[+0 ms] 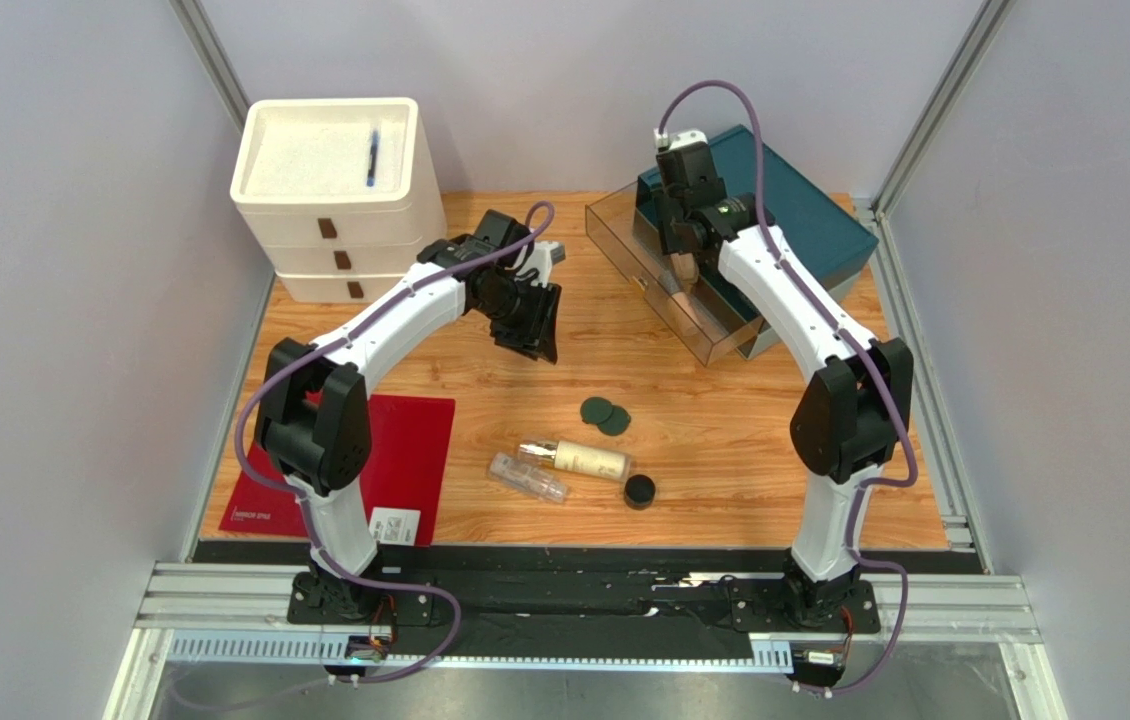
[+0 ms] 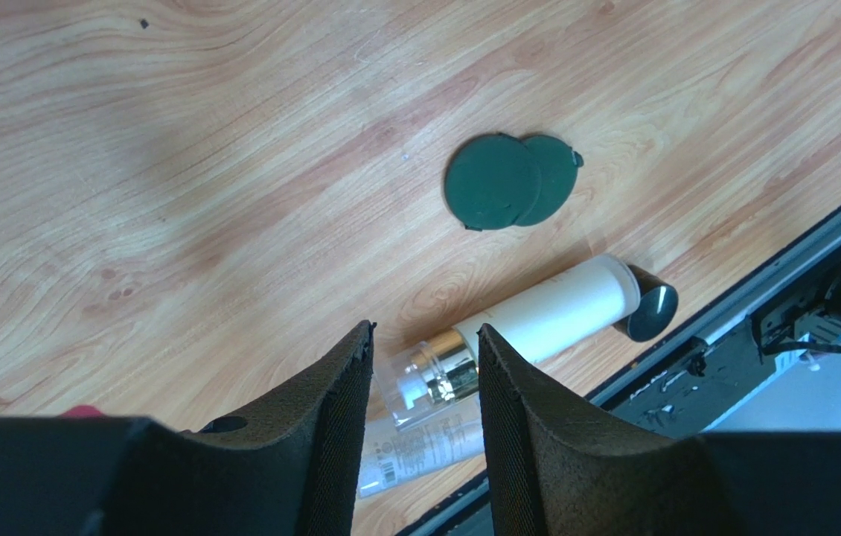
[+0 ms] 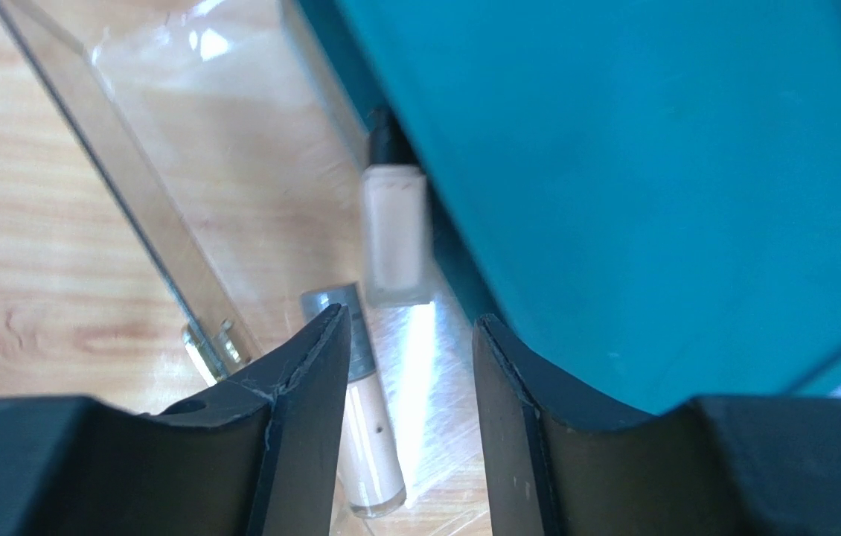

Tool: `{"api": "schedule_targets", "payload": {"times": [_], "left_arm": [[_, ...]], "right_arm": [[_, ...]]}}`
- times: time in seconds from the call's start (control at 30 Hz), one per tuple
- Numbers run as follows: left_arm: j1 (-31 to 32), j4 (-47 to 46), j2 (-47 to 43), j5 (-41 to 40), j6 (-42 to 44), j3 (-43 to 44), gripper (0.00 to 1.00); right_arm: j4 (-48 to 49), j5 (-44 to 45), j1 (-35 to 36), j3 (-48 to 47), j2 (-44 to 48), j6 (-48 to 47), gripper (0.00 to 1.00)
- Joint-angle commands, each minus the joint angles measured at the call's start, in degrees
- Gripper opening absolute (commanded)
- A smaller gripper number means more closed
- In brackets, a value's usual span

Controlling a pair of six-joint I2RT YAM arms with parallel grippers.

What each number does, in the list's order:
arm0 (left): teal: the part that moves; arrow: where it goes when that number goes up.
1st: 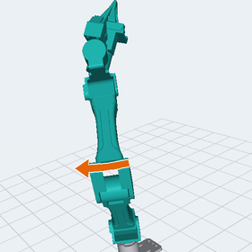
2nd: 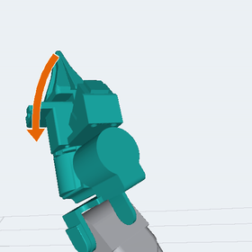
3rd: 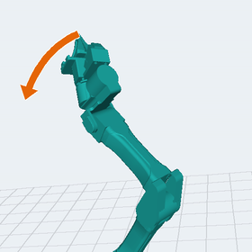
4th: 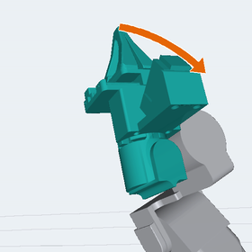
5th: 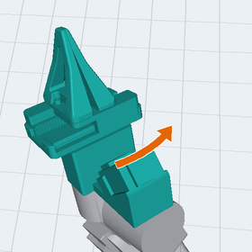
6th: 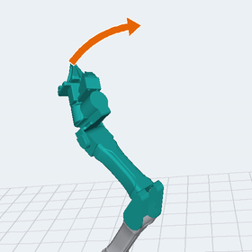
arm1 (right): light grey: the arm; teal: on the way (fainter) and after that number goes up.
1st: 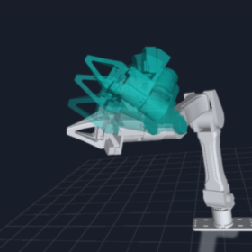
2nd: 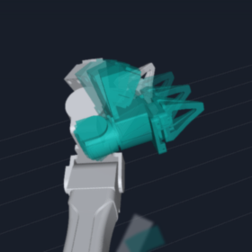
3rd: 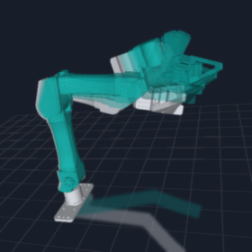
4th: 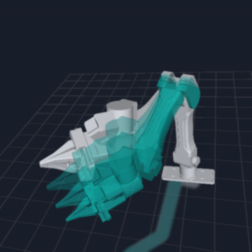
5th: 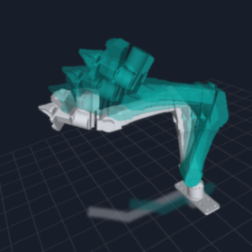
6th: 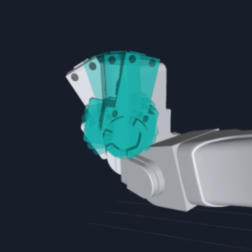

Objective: Organize the makeup

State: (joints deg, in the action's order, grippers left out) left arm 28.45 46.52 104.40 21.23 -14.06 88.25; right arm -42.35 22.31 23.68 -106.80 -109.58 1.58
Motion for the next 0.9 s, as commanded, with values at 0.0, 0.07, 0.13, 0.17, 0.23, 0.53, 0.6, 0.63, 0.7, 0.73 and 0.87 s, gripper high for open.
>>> {"api": "schedule_targets", "payload": {"times": [0.0,0.07,0.13,0.17,0.23,0.53,0.6,0.63,0.7,0.73,0.87], "left_arm": [[-0.15,2.60,-0.69,-2.68,4.13,1.67,0.46],[-0.15,4.27,-1.04,-4.96,5.62,1.23,0.46],[-0.15,5.07,-1.91,-5.85,7.11,-0.08,0.46],[-0.15,5.07,-3.22,-6.11,7.64,-0.70,0.47],[0.03,5.07,-4.81,-5.24,10.00,-2.80,0.47],[8.36,1.20,-13.26,-3.37,20.65,-10.12,0.67],[9.95,2.43,-12.38,-4.09,21.88,-9.50,0.68],[11.27,2.87,-11.25,-4.53,23.11,-8.71,0.74],[12.42,3.49,-10.10,-4.62,25.12,-8.27,0.81],[14.16,3.75,-9.05,-4.45,26.01,-7.83,0.83],[18.13,5.94,-5.70,-4.89,28.47,-5.63,0.85]], "right_arm": [[1.75,5.12,-3.72,-4.81,4.73,3.24,0.44],[-0.18,4.59,-7.48,-6.22,3.51,5.70,0.41],[-3.87,1.97,-10.57,-7.89,2.36,7.72,0.23],[-6.23,-1.35,-13.89,-8.15,1.22,9.82,0.13],[-7.39,-4.19,-16.81,-7.64,0.34,11.59,0.00],[-8.63,-13.51,-22.80,-5.61,-3.18,12.30,0.00],[-9.07,-14.48,-22.98,-5.78,-3.88,12.13,0.00],[-9.24,-14.57,-22.89,-5.96,-4.58,12.04,0.00],[-10.12,-15.10,-22.89,-6.22,-5.38,11.86,0.00],[-10.64,-15.27,-22.89,-6.31,-5.99,11.69,0.00],[-11.00,-16.42,-22.89,-5.61,-6.87,11.69,0.00]]}}
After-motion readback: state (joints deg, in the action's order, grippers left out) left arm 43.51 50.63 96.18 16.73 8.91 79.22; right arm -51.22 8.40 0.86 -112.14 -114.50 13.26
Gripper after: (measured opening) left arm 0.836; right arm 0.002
